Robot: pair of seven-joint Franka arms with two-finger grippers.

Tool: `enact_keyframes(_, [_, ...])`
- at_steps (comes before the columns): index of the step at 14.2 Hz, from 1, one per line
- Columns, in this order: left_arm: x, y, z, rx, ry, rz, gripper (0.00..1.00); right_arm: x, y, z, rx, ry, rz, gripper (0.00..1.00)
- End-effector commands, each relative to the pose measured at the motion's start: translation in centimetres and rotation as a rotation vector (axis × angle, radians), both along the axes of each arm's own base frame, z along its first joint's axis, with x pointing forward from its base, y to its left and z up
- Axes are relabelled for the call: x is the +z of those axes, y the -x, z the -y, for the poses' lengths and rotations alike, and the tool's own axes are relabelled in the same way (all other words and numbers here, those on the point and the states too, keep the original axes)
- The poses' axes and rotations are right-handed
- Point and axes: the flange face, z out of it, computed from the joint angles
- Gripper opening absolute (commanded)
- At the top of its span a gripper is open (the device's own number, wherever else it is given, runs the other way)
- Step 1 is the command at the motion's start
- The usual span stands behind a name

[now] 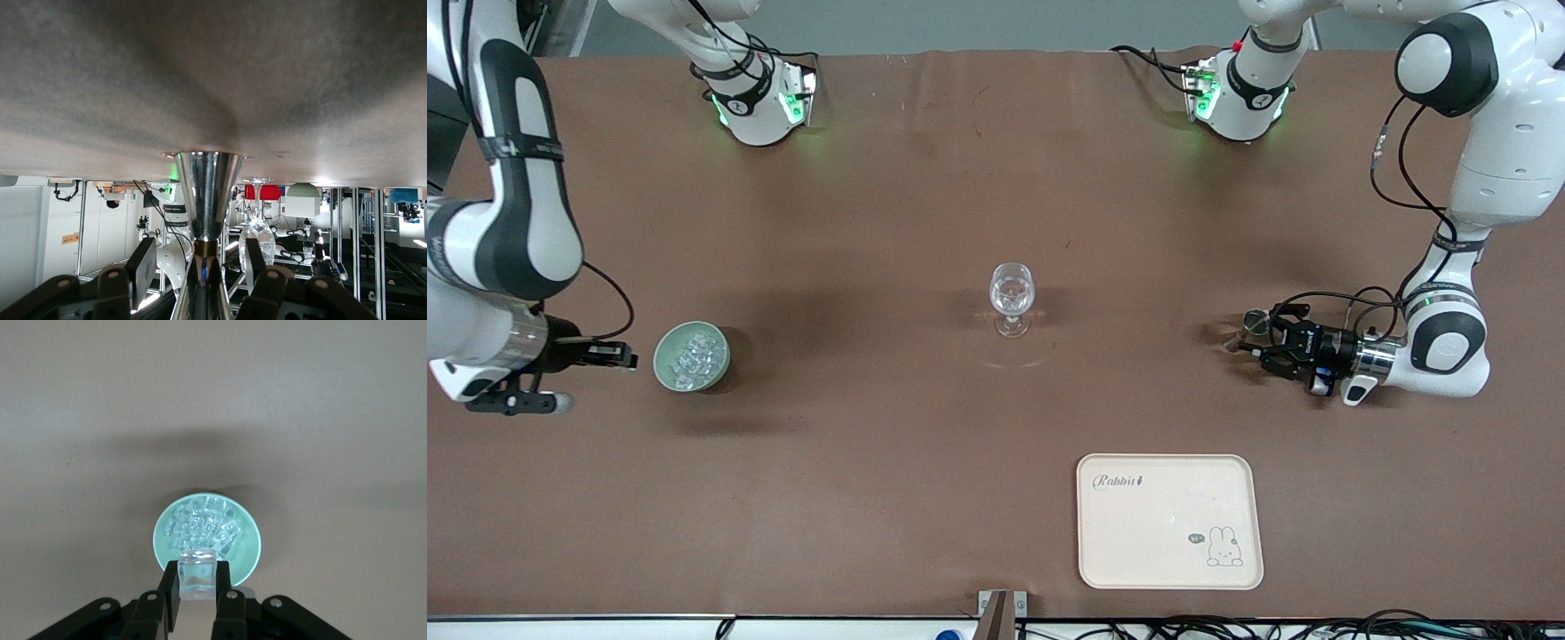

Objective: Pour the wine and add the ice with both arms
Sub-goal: 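Lift the ice cube with the right gripper while the left gripper lifts the jigger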

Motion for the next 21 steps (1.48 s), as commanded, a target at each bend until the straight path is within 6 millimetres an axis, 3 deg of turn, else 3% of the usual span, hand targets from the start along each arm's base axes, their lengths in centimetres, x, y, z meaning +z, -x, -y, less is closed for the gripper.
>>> enact_keyframes(1, [-0.4,-0.2,0.4,0.002,0.001,0.022,0.55,4.5,0.7,0.3,0.007,0.006,0.051,0.07])
enact_keyframes(4, [-0.3,-0.3,0.7,-0.008,-0.001,0.026,0.47,8.8,1.5,0.3,0.018,0.025,0.116,0.07])
enact_keyframes(7, [-0.2,-0.4,0.6,-0.010,-0.002,0.031,0.30,12.9,3.1,0.1,0.024,0.024,0.125,0.07])
enact_keyframes(9, [-0.1,-0.4,0.6,-0.011,-0.004,0.034,0.12,15.7,4.0,-0.2,0.030,0.017,0.097,0.07])
enact_keyframes(12, [0.2,-0.7,0.9,-0.009,0.000,0.035,0.01,19.9,6.8,-0.4,0.036,0.012,0.089,0.06])
enact_keyframes(16, [1.3,-1.2,2.5,-0.014,0.019,0.013,0.01,22.7,9.3,-0.5,0.041,0.013,0.078,0.05])
enact_keyframes(21, [6.3,-2.9,6.9,-0.044,0.025,-0.019,0.01,24.4,10.8,-0.6,0.042,0.008,0.079,0.05])
